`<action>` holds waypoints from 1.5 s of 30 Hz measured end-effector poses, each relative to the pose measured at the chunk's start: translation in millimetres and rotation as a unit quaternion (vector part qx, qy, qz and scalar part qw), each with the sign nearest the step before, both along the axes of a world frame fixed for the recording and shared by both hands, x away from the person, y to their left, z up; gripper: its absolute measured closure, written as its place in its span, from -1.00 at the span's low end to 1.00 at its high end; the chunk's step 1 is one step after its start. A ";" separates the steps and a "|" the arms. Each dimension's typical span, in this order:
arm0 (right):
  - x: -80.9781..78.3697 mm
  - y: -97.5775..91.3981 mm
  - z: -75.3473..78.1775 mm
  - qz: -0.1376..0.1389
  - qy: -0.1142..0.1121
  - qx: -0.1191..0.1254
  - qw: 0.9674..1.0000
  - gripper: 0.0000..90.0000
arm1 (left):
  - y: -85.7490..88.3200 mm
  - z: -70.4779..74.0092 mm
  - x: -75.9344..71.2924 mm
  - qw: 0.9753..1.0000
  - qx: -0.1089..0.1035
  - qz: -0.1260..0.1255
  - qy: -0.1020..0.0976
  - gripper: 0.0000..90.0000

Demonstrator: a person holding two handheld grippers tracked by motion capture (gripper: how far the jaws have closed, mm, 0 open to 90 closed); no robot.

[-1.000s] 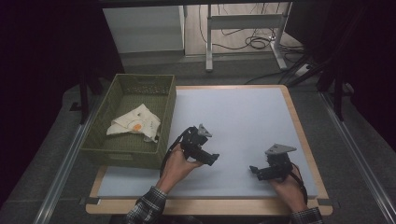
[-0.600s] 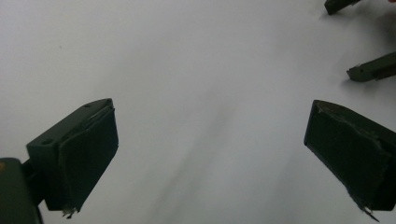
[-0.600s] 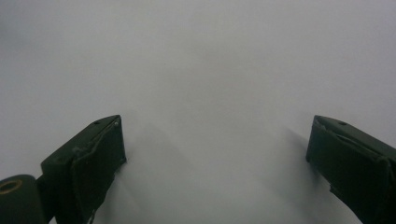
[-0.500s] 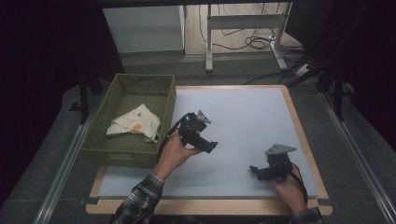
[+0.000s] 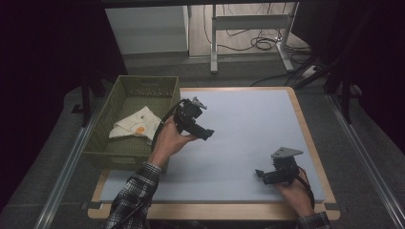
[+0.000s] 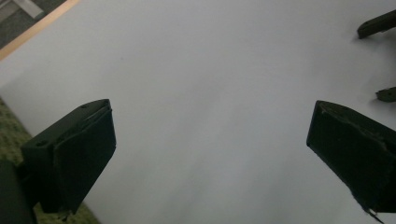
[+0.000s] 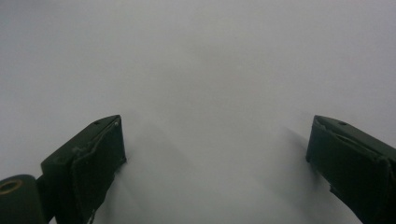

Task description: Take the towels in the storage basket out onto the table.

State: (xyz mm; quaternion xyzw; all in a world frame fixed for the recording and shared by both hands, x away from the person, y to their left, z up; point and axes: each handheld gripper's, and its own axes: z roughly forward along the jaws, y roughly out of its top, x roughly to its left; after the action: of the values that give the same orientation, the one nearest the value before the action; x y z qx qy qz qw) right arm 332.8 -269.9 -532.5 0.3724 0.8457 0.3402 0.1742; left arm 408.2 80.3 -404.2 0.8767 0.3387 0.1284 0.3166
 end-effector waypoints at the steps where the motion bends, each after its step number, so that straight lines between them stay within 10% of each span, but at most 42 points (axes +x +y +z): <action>1: 0.0 0.0 0.0 0.000 0.000 0.000 1.000 -0.90 | 3.1 0.7 2.3 1.000 -0.001 0.005 0.001 -0.96; 25: 0.1 0.0 0.0 0.000 0.000 0.000 1.000 -0.90 | 100.5 17.5 36.5 0.993 0.026 0.118 -0.016 -0.93; 34: 0.1 0.0 0.0 0.000 0.000 0.000 1.000 -0.90 | 134.9 1.5 48.6 0.987 0.038 0.156 -0.013 -0.95; 45: 0.1 0.0 0.0 0.000 0.000 0.000 1.000 -0.90 | 168.3 -37.9 63.7 0.980 0.043 0.190 0.040 -0.93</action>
State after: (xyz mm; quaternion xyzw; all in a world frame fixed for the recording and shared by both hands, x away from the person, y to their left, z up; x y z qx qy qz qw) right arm 332.9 -270.0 -532.5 0.3722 0.8459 0.3400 0.1742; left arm 471.9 248.6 -442.1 0.8133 0.5060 0.1656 0.2348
